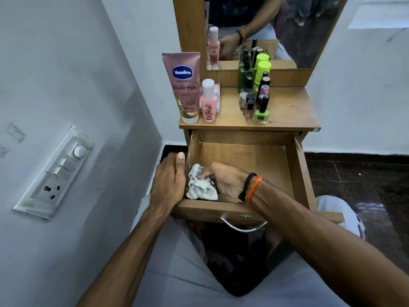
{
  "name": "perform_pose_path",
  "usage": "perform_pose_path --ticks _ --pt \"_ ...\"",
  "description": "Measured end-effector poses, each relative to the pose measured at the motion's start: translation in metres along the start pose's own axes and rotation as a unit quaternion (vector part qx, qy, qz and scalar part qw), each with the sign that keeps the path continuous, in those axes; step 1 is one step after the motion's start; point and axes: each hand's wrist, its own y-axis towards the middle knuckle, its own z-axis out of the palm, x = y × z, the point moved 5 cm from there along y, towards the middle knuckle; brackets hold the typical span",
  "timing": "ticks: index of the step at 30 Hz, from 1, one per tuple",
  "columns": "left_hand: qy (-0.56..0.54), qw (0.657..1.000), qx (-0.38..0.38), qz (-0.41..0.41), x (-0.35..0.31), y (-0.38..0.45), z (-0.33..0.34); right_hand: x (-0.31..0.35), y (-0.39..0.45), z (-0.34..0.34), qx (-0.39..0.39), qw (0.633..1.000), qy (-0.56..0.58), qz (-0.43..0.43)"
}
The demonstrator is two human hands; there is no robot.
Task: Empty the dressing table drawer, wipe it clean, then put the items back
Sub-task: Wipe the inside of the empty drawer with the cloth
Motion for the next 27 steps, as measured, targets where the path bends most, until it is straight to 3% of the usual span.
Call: perform_pose_path --ticks 2,5,9,12,15,18,20,23,27 --pt "-0.015 1.0 -0.001 -0.018 0.001 0.001 0.001 0.008 0.006 -0.007 -0.036 0.997 0.033 -0.053" --pt "-0.054 0.996 0.009 -0.072 0.008 0.0 0.002 0.025 0.017 -0.017 -0.173 0.974 0.007 -0.145" --pt "-0.181 0.973 0.034 -0.142 0.018 0.004 0.004 0.033 0.01 -0.011 -0.242 0.92 -0.231 -0.204" --pt "-0.353 0.912 0.041 -0.205 0.021 0.008 0.005 0.025 -0.012 -0.001 -0.201 0.861 -0.394 -0.25" --pt "-0.432 0.871 0.045 -0.228 0.026 0.01 0.003 0.023 -0.032 0.005 -0.188 0.774 -0.522 -0.304" --pt "-0.479 0.843 0.041 -0.239 0.029 0.012 0.005 0.021 -0.043 0.022 -0.067 0.68 -0.634 -0.362" --pt "-0.482 0.842 0.039 -0.239 0.029 0.012 0.006 0.016 -0.044 0.033 0.008 0.615 -0.682 -0.394" --pt "-0.493 0.835 0.043 -0.241 0.029 0.01 0.007 0.02 -0.028 0.03 0.02 0.582 -0.706 -0.403" --pt "-0.489 0.84 0.065 -0.227 0.031 0.012 0.009 0.041 -0.003 0.013 -0.052 0.566 -0.719 -0.4"
